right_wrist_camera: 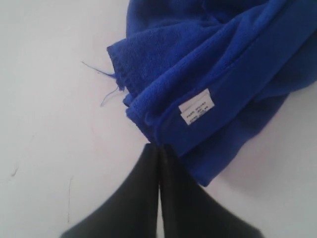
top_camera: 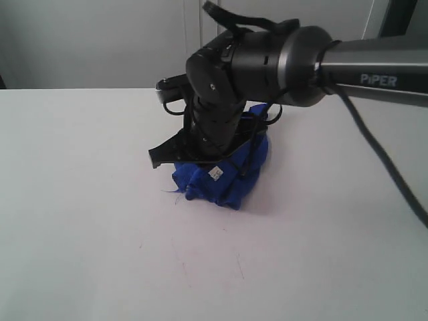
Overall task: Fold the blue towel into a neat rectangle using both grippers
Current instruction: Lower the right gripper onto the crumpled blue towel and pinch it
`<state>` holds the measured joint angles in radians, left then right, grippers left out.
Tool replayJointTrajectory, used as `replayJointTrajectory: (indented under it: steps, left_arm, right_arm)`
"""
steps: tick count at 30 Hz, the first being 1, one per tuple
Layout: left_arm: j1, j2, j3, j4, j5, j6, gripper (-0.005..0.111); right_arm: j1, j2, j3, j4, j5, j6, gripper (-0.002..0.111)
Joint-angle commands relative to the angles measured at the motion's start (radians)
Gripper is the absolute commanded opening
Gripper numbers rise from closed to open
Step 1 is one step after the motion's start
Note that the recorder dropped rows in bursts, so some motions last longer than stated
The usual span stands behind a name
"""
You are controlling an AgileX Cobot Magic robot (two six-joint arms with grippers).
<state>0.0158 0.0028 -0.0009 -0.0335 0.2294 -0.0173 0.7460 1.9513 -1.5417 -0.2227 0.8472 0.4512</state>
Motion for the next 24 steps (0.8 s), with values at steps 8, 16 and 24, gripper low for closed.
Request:
replayJointTrajectory:
  steps: [8,16,24]
  left_arm:
    - [0.005,-0.003,0.001,-0.01,0.002,-0.006,0.0]
    - [0.005,-0.003,0.001,-0.01,0.002,-0.006,0.0]
    - [0.005,-0.003,0.001,-0.01,0.002,-0.006,0.0]
  right_arm:
    - [0.011,0.068,-0.026,-0.103,-0.011,0.123,0.034]
    - [0.011,0.087,-0.026,-0.136,-0.025,0.192,0.034]
    - [0.011,0.133,-0.026,-0.136,-0.04,0.234,0.034]
